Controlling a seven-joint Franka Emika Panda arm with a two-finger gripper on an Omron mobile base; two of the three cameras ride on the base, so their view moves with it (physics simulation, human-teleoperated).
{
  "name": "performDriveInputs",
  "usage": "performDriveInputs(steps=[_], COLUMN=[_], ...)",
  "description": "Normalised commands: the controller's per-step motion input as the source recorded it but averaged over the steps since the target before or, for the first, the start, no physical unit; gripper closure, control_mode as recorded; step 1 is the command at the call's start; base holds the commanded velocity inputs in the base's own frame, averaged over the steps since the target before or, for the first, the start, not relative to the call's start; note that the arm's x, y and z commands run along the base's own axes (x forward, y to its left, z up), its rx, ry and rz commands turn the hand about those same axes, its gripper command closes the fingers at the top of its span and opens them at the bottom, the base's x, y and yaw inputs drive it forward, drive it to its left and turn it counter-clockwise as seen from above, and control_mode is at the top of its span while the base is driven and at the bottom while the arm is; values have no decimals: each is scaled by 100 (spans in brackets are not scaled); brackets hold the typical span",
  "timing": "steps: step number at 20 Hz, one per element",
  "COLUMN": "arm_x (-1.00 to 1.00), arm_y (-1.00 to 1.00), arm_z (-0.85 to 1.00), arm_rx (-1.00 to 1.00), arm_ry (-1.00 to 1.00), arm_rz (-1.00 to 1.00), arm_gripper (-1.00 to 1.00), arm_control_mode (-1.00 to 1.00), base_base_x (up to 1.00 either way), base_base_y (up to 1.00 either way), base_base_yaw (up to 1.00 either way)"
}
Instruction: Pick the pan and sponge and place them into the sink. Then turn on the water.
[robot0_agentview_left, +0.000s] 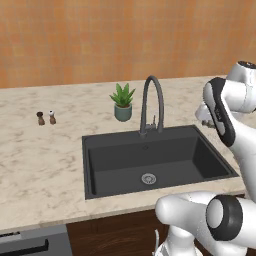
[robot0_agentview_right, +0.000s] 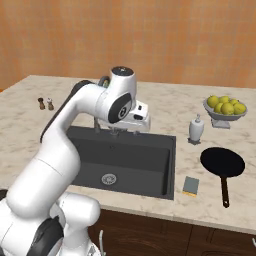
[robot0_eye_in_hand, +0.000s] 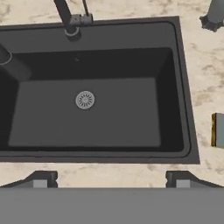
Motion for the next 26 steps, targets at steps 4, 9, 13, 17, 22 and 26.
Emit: performDriveInputs(steps=[4, 9, 13, 17, 22, 26], arm_x=[-1, -5, 0, 0, -1, 1], arm_y=[-75, -50, -55, -41, -32, -53], arm_z=[-22, -22, -25, -27, -22, -14], arm_rx=[-1, -3, -1, -3, 0, 0], arm_ry=[1, 0, 0, 1, 0, 10], arm_rz=[-8, -8, -4, 0, 0, 0], arm_gripper=[-100, -100, -100, -100, -100, -100], arm_control_mode=[-100, -100, -100, -100, -100, -100], base_base_x=[0, 0, 0, 0, 0, 0], base_base_y=[0, 0, 0, 0, 0, 0], base_base_yaw=[0, 0, 0, 0, 0, 0])
